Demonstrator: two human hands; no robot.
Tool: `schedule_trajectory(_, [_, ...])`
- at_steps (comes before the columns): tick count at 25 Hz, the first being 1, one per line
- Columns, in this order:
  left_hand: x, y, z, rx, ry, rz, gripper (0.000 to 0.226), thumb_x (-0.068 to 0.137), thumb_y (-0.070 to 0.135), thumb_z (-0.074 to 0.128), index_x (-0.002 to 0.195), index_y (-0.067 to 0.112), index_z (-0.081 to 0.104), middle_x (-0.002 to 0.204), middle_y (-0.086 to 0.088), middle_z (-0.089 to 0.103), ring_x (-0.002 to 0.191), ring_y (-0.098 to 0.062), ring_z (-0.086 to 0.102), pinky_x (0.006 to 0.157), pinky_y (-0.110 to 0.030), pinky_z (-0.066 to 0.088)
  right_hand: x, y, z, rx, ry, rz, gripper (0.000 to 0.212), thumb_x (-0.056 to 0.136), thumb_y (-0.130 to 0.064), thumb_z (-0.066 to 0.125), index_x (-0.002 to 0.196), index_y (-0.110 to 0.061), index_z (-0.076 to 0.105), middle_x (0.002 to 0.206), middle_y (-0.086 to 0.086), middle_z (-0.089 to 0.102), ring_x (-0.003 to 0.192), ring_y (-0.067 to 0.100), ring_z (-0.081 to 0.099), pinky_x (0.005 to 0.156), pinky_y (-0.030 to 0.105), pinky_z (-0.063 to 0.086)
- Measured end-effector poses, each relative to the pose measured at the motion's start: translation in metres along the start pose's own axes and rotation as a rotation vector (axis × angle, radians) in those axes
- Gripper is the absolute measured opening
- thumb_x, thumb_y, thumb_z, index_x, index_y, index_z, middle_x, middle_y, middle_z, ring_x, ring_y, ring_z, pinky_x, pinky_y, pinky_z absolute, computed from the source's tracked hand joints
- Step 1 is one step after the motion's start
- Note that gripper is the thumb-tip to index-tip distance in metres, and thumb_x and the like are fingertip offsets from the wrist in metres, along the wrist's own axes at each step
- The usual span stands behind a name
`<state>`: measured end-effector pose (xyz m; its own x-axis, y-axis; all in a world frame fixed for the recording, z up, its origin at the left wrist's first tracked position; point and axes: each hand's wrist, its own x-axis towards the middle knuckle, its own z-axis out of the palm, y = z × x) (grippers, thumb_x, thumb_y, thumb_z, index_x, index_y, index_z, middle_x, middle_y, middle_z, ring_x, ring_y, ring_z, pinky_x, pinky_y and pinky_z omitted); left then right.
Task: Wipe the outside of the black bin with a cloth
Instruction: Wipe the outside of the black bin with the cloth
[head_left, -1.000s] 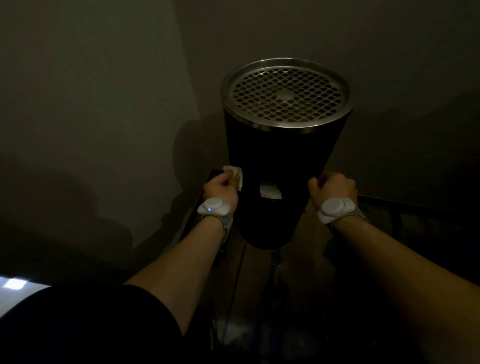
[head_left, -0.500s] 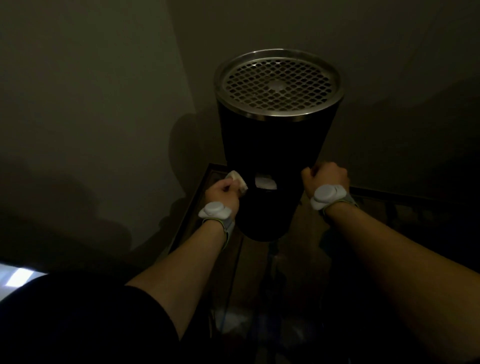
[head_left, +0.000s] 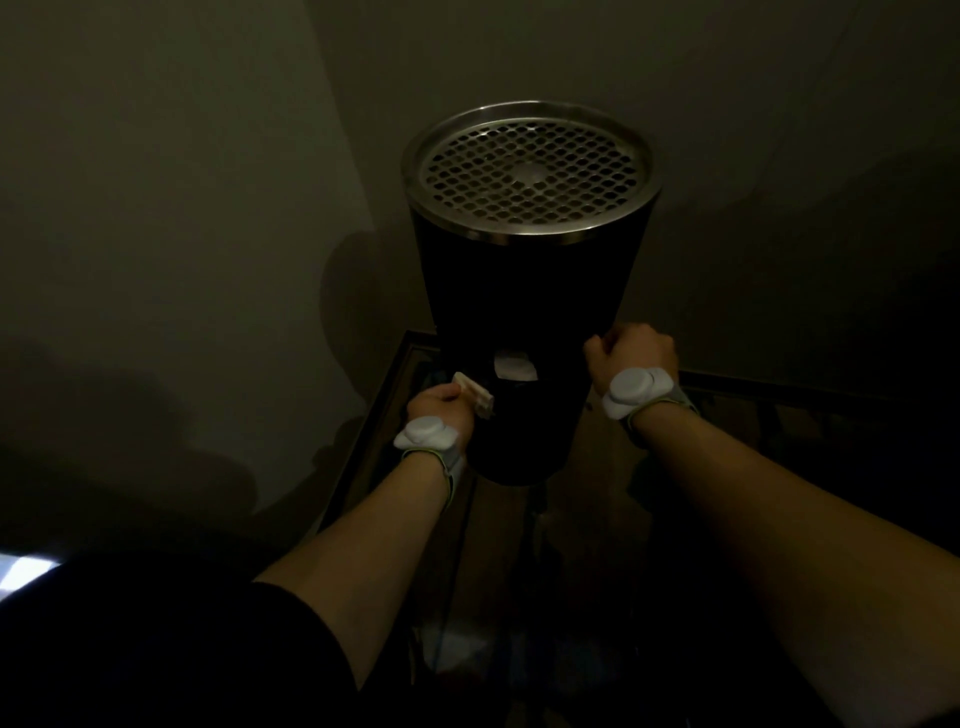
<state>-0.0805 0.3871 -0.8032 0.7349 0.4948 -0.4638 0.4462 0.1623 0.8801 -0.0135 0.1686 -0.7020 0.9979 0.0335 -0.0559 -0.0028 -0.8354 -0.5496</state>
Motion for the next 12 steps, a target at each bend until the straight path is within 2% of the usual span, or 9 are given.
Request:
schedule_trajectory(3, [-0.006,0.000,0.002,0.017,0.070,0.088,0.024,0.093,0.012,0.065,0.116,0.005,0.069,0.123,-0.022,0.065,0.113,-0.040,0.061,0.101,-0.051,0.050,0.000,0.000,0.001,-0.014,0.011,0.010,0.038,0.091,-0.034,0.055,0.071,-0.003,0.066,0.067,0.012,0.056,0.055,0.022,0.046,0.054,0.025,0.035])
schedule_trajectory(5, [-0.011,0.004,0.005,-0.040,0.127,0.142,0.018,0.090,0.012,0.068,0.107,0.006,0.071,0.115,-0.018,0.069,0.108,-0.036,0.064,0.098,-0.045,0.052,0.000,0.002,0.000,-0.014,0.001,0.006,0.038,0.091,-0.033,0.055,0.070,-0.003,0.065,0.064,0.011,0.054,0.049,0.017,0.040,0.047,0.022,0.028])
schedule_trajectory(9, [-0.021,0.007,0.004,-0.005,0.128,0.299,0.006,0.088,0.022,0.072,0.089,0.027,0.069,0.092,0.000,0.070,0.095,-0.026,0.067,0.083,-0.034,0.051,0.002,0.005,0.001,0.003,-0.015,-0.045,0.037,0.091,-0.033,0.055,0.070,-0.003,0.064,0.063,0.011,0.054,0.055,0.023,0.046,0.055,0.024,0.034])
schedule_trajectory(10, [-0.022,0.006,0.004,0.032,0.115,0.329,0.012,0.087,0.026,0.072,0.083,0.035,0.065,0.087,0.007,0.068,0.090,-0.023,0.067,0.079,-0.031,0.049,0.003,0.007,0.002,0.003,0.001,-0.041,0.037,0.090,-0.033,0.056,0.068,-0.004,0.064,0.060,0.010,0.053,0.053,0.022,0.045,0.054,0.023,0.033])
schedule_trajectory(12, [-0.023,0.003,0.005,0.097,0.105,0.352,0.018,0.084,0.032,0.074,0.075,0.041,0.060,0.080,0.016,0.064,0.083,-0.019,0.065,0.072,-0.027,0.046,0.005,0.009,0.007,-0.011,0.034,-0.028,0.040,0.088,-0.035,0.057,0.064,-0.005,0.063,0.054,0.005,0.050,0.046,0.017,0.041,0.046,0.019,0.028])
